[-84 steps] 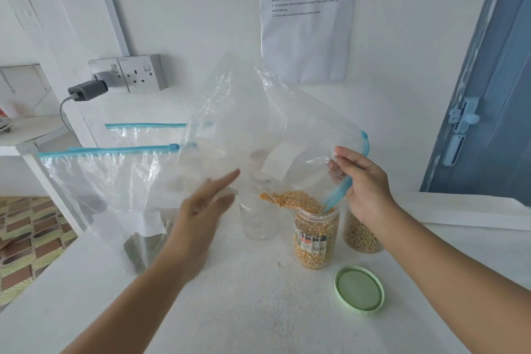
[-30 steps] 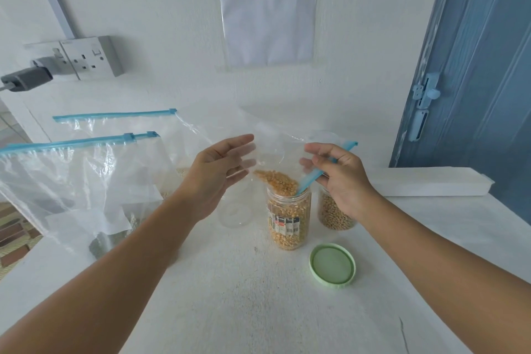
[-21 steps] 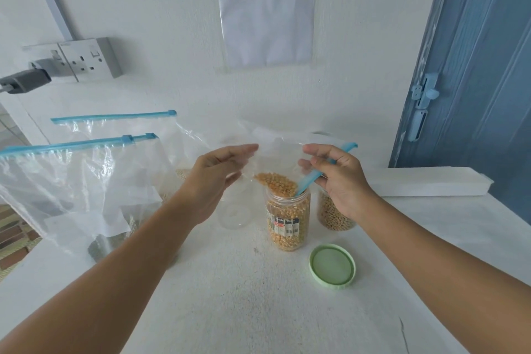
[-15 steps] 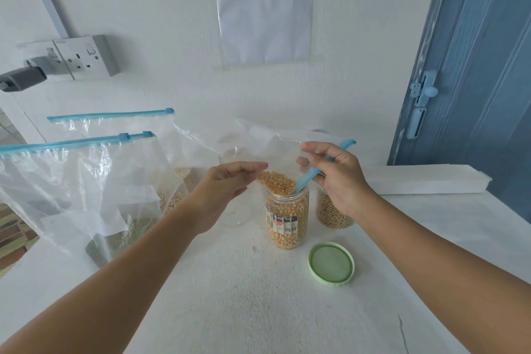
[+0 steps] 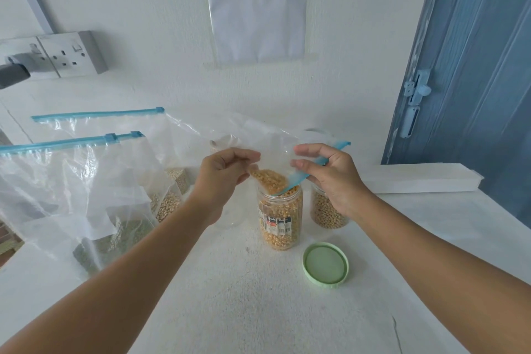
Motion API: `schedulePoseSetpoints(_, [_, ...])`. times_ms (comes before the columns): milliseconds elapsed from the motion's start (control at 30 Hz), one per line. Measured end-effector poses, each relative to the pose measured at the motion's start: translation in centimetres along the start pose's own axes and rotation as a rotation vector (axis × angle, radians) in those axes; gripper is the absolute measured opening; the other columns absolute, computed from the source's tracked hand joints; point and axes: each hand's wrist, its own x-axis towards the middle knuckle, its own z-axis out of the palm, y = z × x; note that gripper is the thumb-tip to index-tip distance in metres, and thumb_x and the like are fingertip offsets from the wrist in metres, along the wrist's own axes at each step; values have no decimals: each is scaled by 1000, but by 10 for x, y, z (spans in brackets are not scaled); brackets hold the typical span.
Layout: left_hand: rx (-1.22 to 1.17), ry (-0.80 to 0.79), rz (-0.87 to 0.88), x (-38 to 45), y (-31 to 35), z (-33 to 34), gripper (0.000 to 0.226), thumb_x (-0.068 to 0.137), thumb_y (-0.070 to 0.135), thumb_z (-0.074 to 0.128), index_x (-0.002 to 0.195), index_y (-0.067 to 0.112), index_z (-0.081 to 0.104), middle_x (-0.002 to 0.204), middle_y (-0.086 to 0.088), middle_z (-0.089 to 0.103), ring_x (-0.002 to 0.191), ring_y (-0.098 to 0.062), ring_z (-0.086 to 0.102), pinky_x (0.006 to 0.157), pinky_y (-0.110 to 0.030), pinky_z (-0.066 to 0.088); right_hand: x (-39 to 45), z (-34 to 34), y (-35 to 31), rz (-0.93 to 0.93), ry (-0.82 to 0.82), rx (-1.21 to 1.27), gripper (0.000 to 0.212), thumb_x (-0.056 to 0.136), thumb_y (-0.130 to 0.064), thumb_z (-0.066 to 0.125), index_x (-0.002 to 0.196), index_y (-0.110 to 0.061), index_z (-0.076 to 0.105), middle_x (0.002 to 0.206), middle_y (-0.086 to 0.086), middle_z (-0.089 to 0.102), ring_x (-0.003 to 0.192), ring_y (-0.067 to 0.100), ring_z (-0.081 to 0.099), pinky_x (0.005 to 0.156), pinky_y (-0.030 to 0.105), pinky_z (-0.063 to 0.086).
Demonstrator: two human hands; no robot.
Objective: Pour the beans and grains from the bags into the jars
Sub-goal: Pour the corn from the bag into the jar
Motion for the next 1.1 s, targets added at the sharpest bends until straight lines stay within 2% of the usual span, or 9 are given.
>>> schedulePoseSetpoints(67, [-11,10,0,0,0,1,25,97,-7,61,102,8,79,111,-9,78,114,-31,71,109,-46,53,2,0,-1,-8,13,16,23,89,2,75,102,-15,80,115,8,75,107,26,74,100,43,58])
schedulePoseSetpoints(267, [11,-65,23,1,-2,2,19,92,-4,72,100,12,81,105,-4,79,104,-22,72,106,-46,55,2,1,1,-7,22,17,21,95,5,67,102,-11,79,103,7,76,101,25,76,99,45,58])
schedulePoseSetpoints(400, [-22,-37,-2,2,-1,4,18,95,-2,70,99,12,81,101,-6,78,106,-30,73,106,-50,55,2,3,2,-23,19,16,20,91,1,73,102,-16,80,104,1,78,107,24,74,100,43,58])
schedulePoseSetpoints(500, [-12,-24,5,2,-2,7,20,97,-2,67,101,13,81,100,-5,79,104,-27,74,104,-47,57,1,2,3,-34,-20,-18,25,86,-4,81,105,-20,80,110,-8,77,113,17,70,102,37,57])
schedulePoseSetpoints(667, [-31,4,40,3,1,10,31,100,-6,60,103,17,81,102,-7,79,98,-20,74,97,-38,58,3,2,4,-27,-13,-18,31,82,-2,84,103,-25,82,112,-1,75,112,26,71,97,42,60])
schedulePoseSetpoints(733, [-26,-32,45,3,0,9,34,99,-6,60,105,20,82,101,-10,77,101,-21,71,101,-40,56,2,3,4,-23,-6,-6,29,82,0,83,100,-24,82,107,-2,75,112,30,70,96,43,60])
schedulePoseSetpoints(833, [-13,-151,6,2,-4,8,29,99,-1,63,111,18,82,109,2,78,115,-17,68,110,-37,51,-1,5,5,-25,-4,35,27,84,1,80,98,-22,82,101,-3,77,107,32,72,92,39,61])
schedulePoseSetpoints(933, [-14,-216,-35,0,-6,6,26,98,-1,65,117,11,78,117,-4,78,119,-21,69,107,-31,53,-2,7,5,-38,2,38,25,87,2,77,101,-18,80,100,2,77,101,31,75,91,38,62])
schedulePoseSetpoints(1100, [58,-145,39,4,-5,6,27,97,-9,61,109,7,80,111,-9,79,109,-28,73,100,-34,57,-3,7,5,-80,-34,-96,32,84,-7,84,110,-26,79,112,-4,75,109,20,70,93,31,59])
